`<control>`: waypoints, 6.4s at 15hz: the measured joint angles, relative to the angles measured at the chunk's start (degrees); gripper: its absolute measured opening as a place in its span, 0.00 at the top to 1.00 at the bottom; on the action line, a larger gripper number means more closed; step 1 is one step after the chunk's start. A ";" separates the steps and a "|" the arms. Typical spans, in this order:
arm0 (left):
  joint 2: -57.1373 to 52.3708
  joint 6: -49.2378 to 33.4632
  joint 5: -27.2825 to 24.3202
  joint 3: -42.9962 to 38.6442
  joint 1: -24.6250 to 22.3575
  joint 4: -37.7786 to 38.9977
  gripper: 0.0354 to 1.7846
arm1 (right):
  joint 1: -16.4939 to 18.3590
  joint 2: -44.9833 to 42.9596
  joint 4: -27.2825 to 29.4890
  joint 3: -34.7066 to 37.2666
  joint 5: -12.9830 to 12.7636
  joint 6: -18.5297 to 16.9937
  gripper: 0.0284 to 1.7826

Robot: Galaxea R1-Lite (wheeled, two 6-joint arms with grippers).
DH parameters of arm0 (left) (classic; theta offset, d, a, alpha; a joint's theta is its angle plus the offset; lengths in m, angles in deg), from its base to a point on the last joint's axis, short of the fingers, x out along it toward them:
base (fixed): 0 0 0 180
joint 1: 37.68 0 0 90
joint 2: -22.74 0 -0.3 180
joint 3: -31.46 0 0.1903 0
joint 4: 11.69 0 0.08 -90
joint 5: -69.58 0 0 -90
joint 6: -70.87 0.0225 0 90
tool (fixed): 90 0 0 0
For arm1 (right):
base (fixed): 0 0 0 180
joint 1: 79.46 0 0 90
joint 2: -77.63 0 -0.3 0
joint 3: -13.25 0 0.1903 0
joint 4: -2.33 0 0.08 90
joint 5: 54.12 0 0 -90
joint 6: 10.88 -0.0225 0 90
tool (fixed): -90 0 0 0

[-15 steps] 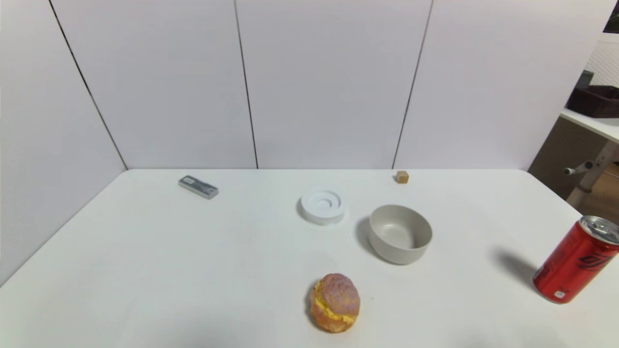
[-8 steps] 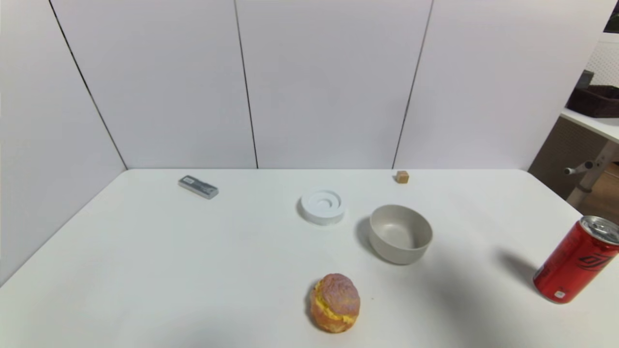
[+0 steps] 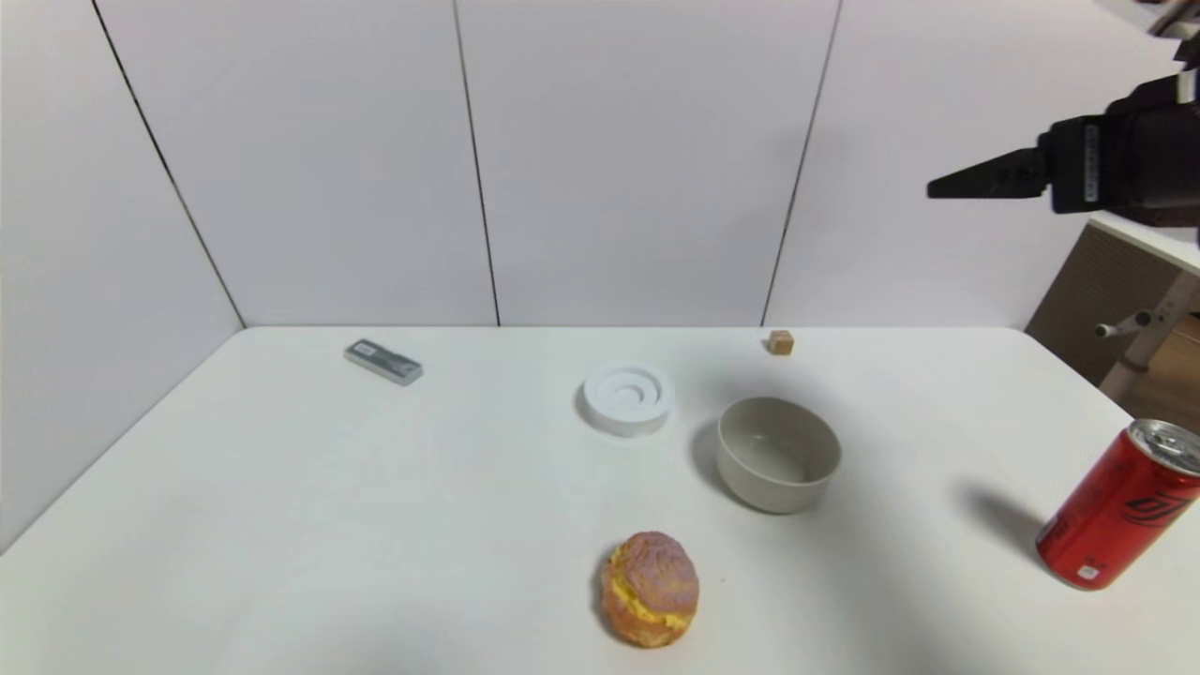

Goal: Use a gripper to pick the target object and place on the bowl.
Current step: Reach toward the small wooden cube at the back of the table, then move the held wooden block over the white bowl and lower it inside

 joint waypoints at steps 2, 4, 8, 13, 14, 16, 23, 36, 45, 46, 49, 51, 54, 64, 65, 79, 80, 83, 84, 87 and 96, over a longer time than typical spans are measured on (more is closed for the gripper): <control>0.00 0.00 0.00 0.00 0.00 0.00 0.06 | -2.06 5.29 2.21 -2.68 -0.16 -1.52 0.04; 0.00 0.00 0.00 0.00 0.00 0.00 0.06 | -4.10 9.05 3.04 -3.45 -0.20 -3.17 0.04; 0.00 -0.02 0.00 0.00 0.00 0.00 0.06 | -5.89 14.45 3.75 -4.17 -0.05 -2.90 0.04; 0.00 -0.02 0.00 0.00 0.00 0.00 0.06 | -4.82 21.83 3.80 -9.65 -0.11 -2.56 0.04; 0.00 -0.02 0.02 0.00 0.00 0.00 0.06 | -4.35 23.41 3.80 -11.41 -0.20 -2.34 0.04; 0.00 -0.02 0.00 0.00 0.00 0.00 0.06 | -3.80 26.73 3.82 -14.53 -0.96 -2.21 0.04; 0.00 -0.05 0.00 0.00 0.00 0.00 0.06 | -4.92 36.25 3.64 -19.30 -8.29 -2.32 0.04; 0.00 -0.02 0.00 0.00 0.00 0.00 0.06 | -4.99 44.90 -5.73 -19.80 -11.29 -2.78 0.04; 0.00 0.00 0.00 0.00 0.00 0.00 0.06 | -4.71 48.65 -10.74 -20.13 -11.20 -2.82 0.04; 0.00 0.00 0.00 0.00 0.00 0.00 0.06 | -4.71 48.79 -10.75 -20.13 -11.23 -2.79 0.04; 0.00 0.00 0.02 0.00 0.00 0.00 0.06 | -4.73 48.92 -10.78 -20.15 -11.18 -2.86 0.04; 0.00 0.00 0.02 0.00 0.00 0.00 0.06 | -4.73 48.96 -10.83 -20.15 -11.13 -2.84 0.04; 0.00 0.00 0.02 0.00 0.00 0.00 0.06 | -4.71 48.98 -10.93 -20.15 -11.12 -2.89 0.04; 0.00 0.00 -0.01 0.00 0.00 0.00 0.06 | -4.55 49.01 -10.93 -20.15 -11.12 -2.68 0.81; 0.00 -0.02 0.00 0.00 0.00 0.00 0.06 | -4.44 49.01 -10.91 -20.15 -11.12 -2.68 0.79; 0.00 -0.02 0.00 0.00 0.00 0.00 0.06 | -6.34 29.99 -5.21 -8.02 -10.76 -3.01 0.79; 0.00 0.00 0.00 0.00 0.00 0.00 0.06 | -6.97 26.49 -5.38 -3.95 -10.72 -3.01 0.79; 0.00 0.00 0.02 0.00 0.00 0.00 0.06 | -9.29 17.07 -6.03 7.58 -10.61 -3.36 0.79; 0.00 0.00 0.00 0.00 0.00 0.00 0.06 | -10.30 14.17 -7.00 11.61 -10.57 -3.58 0.79; 0.00 0.00 0.00 0.00 0.00 0.00 0.06 | -12.95 8.33 -10.89 21.11 -10.15 -3.72 0.79; 0.00 -0.02 0.00 0.00 0.00 0.00 0.06 | -17.31 10.56 -25.28 31.52 -9.23 -3.56 0.79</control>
